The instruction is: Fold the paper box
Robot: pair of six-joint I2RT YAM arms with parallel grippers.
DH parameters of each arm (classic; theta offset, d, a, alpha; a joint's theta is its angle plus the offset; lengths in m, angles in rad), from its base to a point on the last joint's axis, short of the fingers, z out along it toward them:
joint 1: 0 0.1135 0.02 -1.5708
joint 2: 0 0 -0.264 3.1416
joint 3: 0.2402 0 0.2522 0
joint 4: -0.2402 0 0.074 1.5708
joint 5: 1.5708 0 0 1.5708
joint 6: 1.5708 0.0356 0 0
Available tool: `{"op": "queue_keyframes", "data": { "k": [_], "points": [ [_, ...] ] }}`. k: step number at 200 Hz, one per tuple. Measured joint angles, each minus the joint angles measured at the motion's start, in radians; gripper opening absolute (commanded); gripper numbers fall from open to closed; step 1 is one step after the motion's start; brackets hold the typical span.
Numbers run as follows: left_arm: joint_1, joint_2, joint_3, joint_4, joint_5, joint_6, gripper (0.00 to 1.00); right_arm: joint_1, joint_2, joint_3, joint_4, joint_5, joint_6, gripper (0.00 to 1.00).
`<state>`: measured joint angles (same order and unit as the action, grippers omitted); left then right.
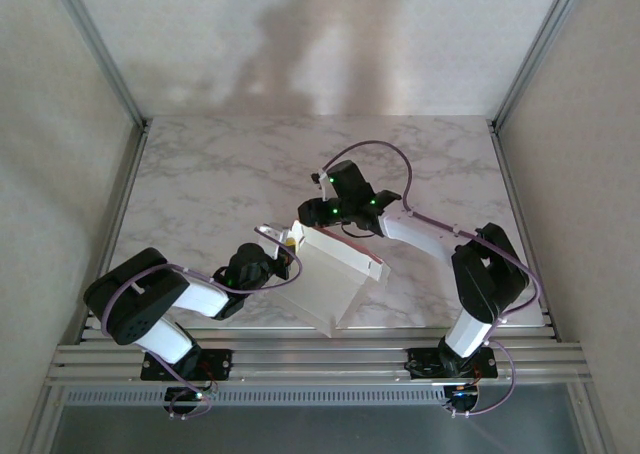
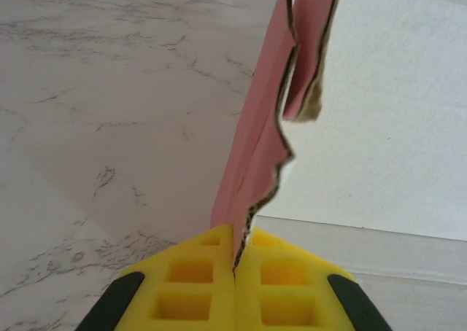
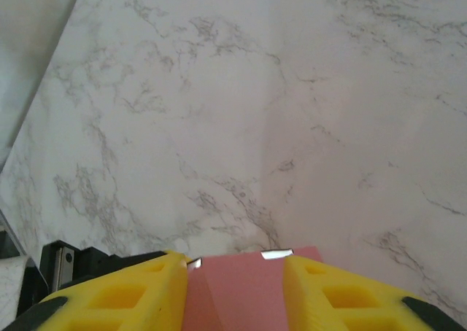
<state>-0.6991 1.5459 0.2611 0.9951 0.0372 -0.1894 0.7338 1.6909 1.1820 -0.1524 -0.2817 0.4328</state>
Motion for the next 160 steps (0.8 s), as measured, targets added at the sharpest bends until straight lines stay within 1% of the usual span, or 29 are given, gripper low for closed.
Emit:
{"op": "queue_keyframes", "data": {
  "k": [62, 109, 160],
  "points": [
    [-0.001, 0.0, 0.0, 0.0, 0.0, 0.0, 0.0, 0.0, 0.004, -0.055, 0.135, -0.003, 0.053, 0.44],
    [-0.001, 0.0, 0.0, 0.0, 0.0, 0.0, 0.0, 0.0, 0.024, -0.078, 0.191, -0.012, 0.062, 0.46],
    [-0.001, -0.001, 0.0, -0.002, 0.0, 0.0, 0.0, 0.0, 0.032, -0.113, 0.263, -0.027, 0.074, 0.51]
  ]
}}
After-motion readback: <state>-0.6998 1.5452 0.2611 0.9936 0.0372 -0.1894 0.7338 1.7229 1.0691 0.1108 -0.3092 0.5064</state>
